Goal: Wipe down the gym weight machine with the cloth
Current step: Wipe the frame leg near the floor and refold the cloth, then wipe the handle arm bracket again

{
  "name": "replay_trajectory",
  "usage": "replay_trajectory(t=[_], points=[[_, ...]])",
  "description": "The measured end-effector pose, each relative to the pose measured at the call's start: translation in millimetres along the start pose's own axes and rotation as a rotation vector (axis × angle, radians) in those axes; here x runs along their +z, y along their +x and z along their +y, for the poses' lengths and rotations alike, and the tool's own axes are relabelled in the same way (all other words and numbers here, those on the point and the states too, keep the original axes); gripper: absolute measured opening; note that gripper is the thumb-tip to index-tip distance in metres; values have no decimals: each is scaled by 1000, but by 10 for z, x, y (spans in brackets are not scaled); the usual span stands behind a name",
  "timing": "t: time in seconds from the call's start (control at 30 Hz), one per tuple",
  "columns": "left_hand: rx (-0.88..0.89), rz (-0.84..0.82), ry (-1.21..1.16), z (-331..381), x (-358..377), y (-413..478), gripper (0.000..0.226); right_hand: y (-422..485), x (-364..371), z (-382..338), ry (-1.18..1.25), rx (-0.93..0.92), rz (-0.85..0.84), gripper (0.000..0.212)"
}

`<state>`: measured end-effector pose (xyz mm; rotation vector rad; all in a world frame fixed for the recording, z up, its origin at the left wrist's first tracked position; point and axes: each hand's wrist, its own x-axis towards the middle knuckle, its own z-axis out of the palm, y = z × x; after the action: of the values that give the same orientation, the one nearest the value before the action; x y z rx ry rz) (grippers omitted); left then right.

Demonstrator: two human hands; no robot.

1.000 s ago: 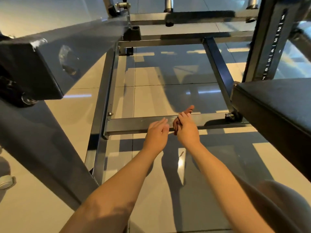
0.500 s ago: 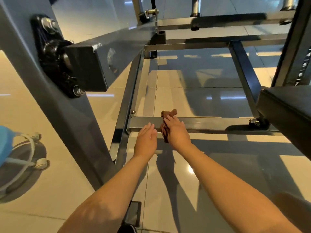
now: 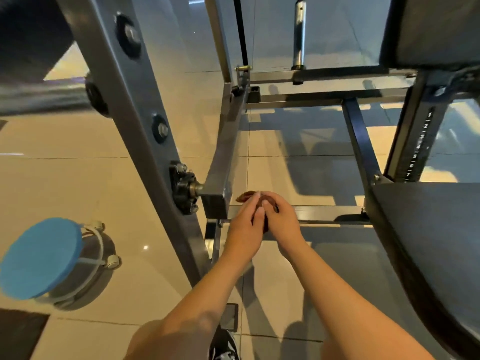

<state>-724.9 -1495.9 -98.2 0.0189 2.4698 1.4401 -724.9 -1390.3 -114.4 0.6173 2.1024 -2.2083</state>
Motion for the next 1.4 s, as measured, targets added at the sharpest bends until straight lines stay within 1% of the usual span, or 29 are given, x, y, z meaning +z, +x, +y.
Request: replay_trajectory(t=[0.1, 0.17, 0.23, 0.3, 0.37, 0.43, 0.47, 0.5, 0.57, 0.67, 0.73, 0.8, 0.9, 0.97, 1.03, 1.1, 1.17, 1.23, 1.33, 1.4], points=[[106, -108, 87, 456, -367, -269, 50, -169, 28, -609, 52, -5, 80, 28], [189, -191, 188, 709, -564, -443, 52, -217, 45, -936, 79, 30, 136, 29], [243, -162, 217, 918, -770, -511, 51, -256, 71, -1247, 97, 51, 130, 28], [235, -30, 264, 1092, -990, -420, 47, -342, 130, -1506, 92, 43, 77, 28], [158, 52, 339, 1203, -1155, -271, 44, -438, 272, -1676, 36, 59, -22, 27], [0, 12, 328, 1242, -1257, -139, 47, -459, 477, -1722, -37, 112, -123, 29], [-86, -10, 282, 1218, -1292, -91, 47, -424, 584, -1712, -75, 134, -137, 33], [-159, -25, 241, 1156, -1317, -52, 48, -369, 683, -1717, -110, 152, -124, 36], [-229, -33, 149, 1108, -1370, -36, 47, -242, 819, -1764, -182, 180, -86, 40], [-295, -66, 2, 1294, -1457, -133, 47, -228, 764, -1944, -319, 237, -62, 33], [-306, -105, -20, 1544, -1537, -230, 47, -410, 634, -2162, -288, 289, -43, 29], [-280, -137, -35, 1836, -1629, -285, 47, -623, 508, -2450, -208, 311, 4, 28], [-248, -204, -161, 2388, -1815, -376, 46, -902, 408, -3070, -107, 262, 75, 29], [-218, -211, -207, 2793, -1958, -413, 39, -1032, 334, -3517, -88, 226, 82, 28], [-123, -173, -169, 3196, -2111, -408, 32, -1125, 238, -3943, -55, 193, 69, 25], [-21, -113, -93, 3599, -2273, -370, 31, -1182, 149, -4344, -14, 144, 65, 26], [41, -66, -114, 3966, -2410, -316, 25, -1201, 66, -4700, -3, 81, 63, 25], [85, -22, -192, 4274, -2516, -261, 21, -1172, 16, -5013, -10, -2, 56, 24], [143, 37, -252, 4659, -2606, -118, 30, -998, -29, -5382, -18, -113, 71, 27], [156, 24, -348, 4800, -2608, 33, 38, -799, -45, -5577, 24, -180, 124, 24]])
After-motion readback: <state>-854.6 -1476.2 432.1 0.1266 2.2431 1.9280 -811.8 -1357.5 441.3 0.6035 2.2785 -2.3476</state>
